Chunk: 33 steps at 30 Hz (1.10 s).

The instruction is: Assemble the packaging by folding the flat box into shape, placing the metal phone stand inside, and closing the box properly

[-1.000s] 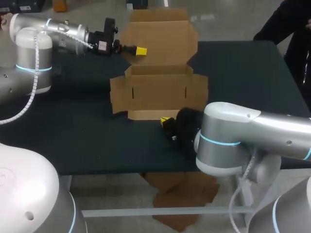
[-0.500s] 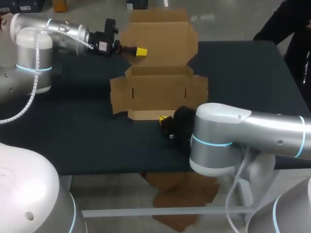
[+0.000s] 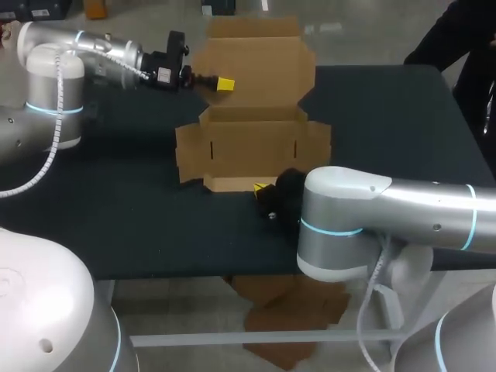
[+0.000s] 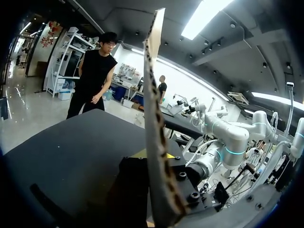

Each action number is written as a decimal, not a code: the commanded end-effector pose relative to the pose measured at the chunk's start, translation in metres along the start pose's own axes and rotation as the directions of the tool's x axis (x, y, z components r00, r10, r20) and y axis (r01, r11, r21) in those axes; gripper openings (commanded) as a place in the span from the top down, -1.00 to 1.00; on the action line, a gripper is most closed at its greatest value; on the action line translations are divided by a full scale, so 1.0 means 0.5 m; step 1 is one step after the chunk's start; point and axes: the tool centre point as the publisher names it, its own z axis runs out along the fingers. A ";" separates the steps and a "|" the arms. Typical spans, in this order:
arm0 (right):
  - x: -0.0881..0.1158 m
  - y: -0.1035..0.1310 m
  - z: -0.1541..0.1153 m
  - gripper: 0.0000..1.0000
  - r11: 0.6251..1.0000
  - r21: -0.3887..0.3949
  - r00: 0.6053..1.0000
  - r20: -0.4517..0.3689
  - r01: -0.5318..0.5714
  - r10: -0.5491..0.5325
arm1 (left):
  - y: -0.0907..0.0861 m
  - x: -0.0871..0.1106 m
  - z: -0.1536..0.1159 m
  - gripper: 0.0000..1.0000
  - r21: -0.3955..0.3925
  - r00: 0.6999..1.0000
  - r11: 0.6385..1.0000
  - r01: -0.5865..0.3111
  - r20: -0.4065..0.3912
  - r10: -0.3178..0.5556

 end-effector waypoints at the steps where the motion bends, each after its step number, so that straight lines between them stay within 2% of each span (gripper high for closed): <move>1: 0.005 -0.005 0.014 1.00 1.000 -0.001 1.000 0.017 -0.004 0.004 | 0.002 -0.004 -0.004 1.00 0.001 1.000 1.000 -0.001 -0.008 0.001; 17: -0.009 -0.003 0.023 1.00 1.000 -0.016 0.999 0.029 -0.018 0.019 | 0.005 -0.012 -0.010 1.00 -0.002 1.000 1.000 0.005 -0.016 -0.005; 33: -0.017 -0.017 0.038 1.00 0.999 0.004 0.999 0.029 -0.041 0.041 | 0.006 -0.022 -0.013 1.00 -0.006 0.999 1.000 0.014 -0.030 -0.014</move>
